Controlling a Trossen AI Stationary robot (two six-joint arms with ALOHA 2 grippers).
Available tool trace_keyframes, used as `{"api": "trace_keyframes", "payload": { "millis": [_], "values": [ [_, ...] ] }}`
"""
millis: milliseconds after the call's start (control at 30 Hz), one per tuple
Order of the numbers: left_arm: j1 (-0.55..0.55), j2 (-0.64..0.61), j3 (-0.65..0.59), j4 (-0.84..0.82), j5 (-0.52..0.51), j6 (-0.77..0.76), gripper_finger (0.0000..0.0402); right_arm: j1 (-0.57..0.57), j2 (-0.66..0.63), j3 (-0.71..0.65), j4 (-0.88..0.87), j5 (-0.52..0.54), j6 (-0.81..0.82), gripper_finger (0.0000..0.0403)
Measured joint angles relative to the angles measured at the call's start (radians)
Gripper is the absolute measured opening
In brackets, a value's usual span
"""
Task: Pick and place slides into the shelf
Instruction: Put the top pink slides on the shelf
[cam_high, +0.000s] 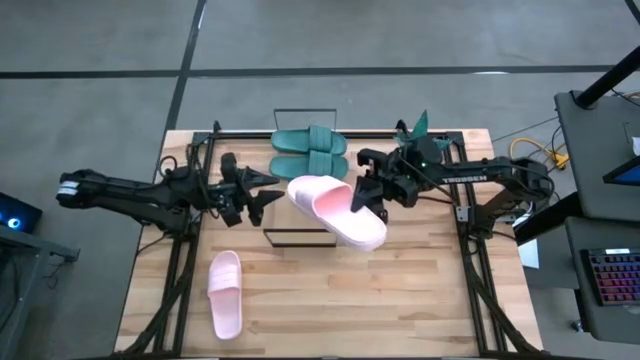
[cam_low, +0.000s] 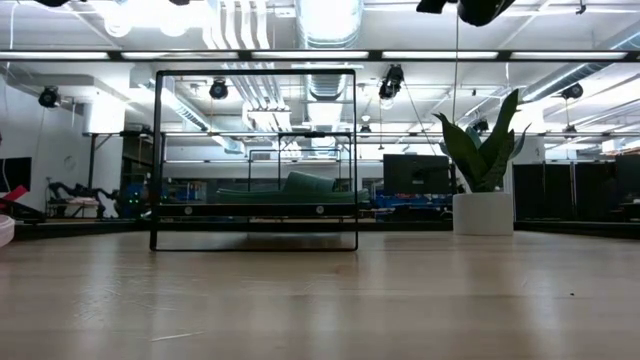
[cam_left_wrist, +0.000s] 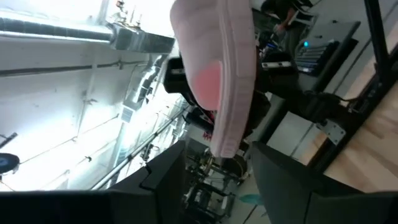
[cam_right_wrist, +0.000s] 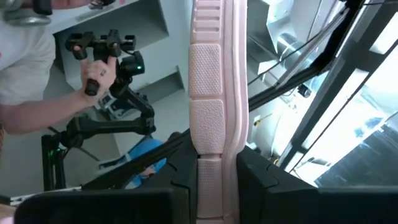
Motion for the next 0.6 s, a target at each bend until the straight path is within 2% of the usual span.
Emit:
{"api": "trace_keyframes", "payload": {
  "millis": [600],
  "values": [
    [0.000, 0.188, 0.115, 0.059, 0.010, 0.003, 0.0165, 0.017, 0.015, 0.000, -0.002, 0.001, -0.031, 0.0056]
  ]
}}
